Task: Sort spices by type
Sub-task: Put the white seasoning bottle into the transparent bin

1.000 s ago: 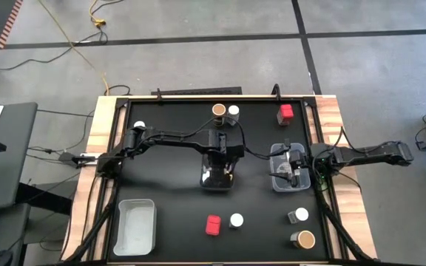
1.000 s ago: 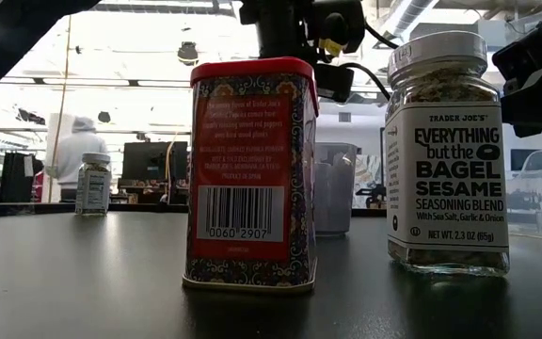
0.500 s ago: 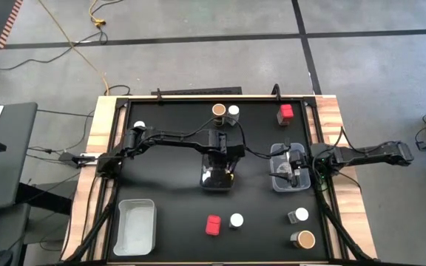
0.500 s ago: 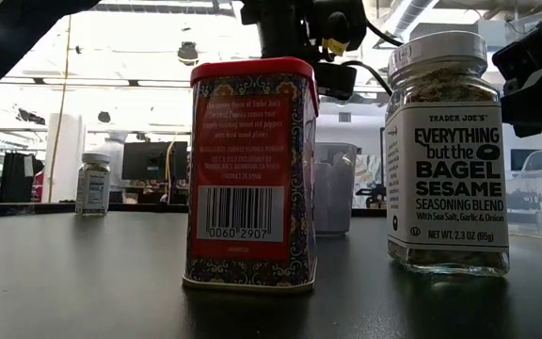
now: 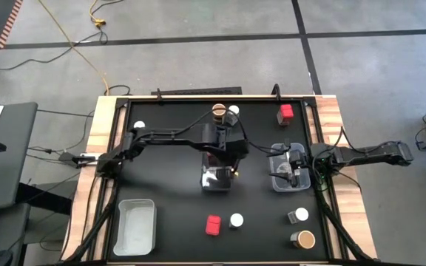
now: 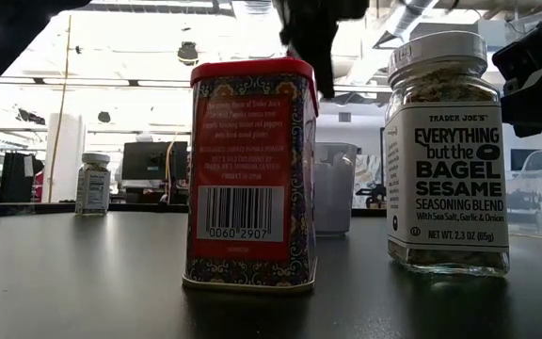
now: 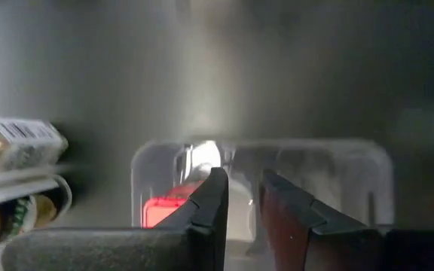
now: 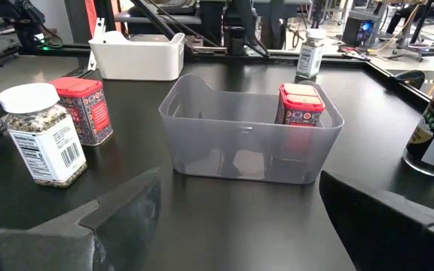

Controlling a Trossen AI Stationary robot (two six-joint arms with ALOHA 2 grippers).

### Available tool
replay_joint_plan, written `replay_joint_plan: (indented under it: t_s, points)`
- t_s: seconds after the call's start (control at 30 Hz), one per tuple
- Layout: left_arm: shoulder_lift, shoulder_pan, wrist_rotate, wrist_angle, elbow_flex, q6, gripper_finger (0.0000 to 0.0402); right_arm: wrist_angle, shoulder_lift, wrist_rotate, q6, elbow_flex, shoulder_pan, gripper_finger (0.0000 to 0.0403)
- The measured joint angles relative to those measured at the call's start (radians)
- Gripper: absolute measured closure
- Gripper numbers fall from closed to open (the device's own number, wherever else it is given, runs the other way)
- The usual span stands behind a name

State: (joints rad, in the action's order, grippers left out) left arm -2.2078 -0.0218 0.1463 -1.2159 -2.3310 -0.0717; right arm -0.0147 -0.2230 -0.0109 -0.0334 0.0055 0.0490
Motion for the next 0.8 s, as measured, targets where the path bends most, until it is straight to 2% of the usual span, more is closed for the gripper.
replay_joint_plan:
  t_s: [0.13, 0.43, 0.63, 0.8]
  points:
    - [0.008, -0.012, 0.000, 0.004, -0.022, 0.063, 0.0335, 0.000, 0.000, 0.000, 0.000, 0.000, 0.000, 0.0019]
    - [0.016, -0.049, 0.019, -0.197, -0.021, 0.141, 0.0335, 0.000, 0.000, 0.000, 0.000, 0.000, 0.000, 0.0019]
    - [0.016, -0.069, 0.020, -0.160, -0.021, 0.147, 0.0333, 0.000, 0.000, 0.000, 0.000, 0.000, 0.000, 0.0019]
    - [0.016, -0.091, 0.006, -0.155, -0.021, 0.136, 0.0315, 0.000, 0.000, 0.000, 0.000, 0.000, 0.000, 0.0019]
